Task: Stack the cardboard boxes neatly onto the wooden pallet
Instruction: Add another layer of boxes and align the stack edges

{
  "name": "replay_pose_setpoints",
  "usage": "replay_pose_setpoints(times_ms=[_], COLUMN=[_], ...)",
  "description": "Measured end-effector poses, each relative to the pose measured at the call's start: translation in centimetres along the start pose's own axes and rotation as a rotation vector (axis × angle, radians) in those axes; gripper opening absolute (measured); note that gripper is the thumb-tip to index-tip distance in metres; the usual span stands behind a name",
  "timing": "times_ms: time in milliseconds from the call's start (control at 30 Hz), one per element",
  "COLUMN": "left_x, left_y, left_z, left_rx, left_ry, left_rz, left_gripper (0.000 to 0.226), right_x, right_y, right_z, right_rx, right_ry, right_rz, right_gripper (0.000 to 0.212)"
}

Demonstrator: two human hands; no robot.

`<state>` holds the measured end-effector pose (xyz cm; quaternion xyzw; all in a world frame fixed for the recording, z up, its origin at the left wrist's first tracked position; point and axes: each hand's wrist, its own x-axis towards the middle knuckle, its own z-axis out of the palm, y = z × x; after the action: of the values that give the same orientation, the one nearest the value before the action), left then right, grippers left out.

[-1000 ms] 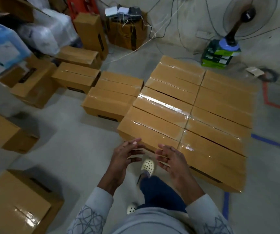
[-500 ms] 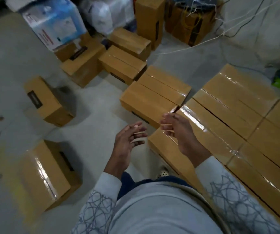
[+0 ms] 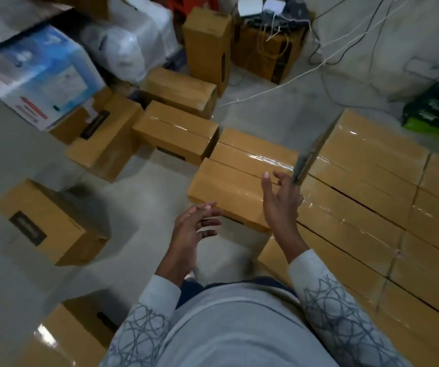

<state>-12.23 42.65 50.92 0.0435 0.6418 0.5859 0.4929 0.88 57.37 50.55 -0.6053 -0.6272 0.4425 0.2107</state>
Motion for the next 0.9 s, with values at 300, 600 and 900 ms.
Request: replay_pose_setpoints(times_ms=[300, 600, 900], left_x=[11.7, 20.9, 31.5], left_y=[10.7, 15.4, 17.6], left_z=[-6.8, -5.8, -2.7], left_rx=[0.056, 0.326, 0.632], left_ry=[-0.084, -0.170, -0.199], left_rz=[-0.074, -0.127, -0.126], left_gripper=[0.028, 0.026, 0.018], right_x=[1.2, 11.1, 18.0], right_y=[-5.0, -8.3, -8.5], right_z=[6.4, 10.9, 14.1], right_rx=[-0.024, 0.234, 0.141], right_ry=[0.002, -0.133, -0.152], right_rz=[0.163, 0.306, 0.255], right_gripper=[0.047, 0.019, 0.025])
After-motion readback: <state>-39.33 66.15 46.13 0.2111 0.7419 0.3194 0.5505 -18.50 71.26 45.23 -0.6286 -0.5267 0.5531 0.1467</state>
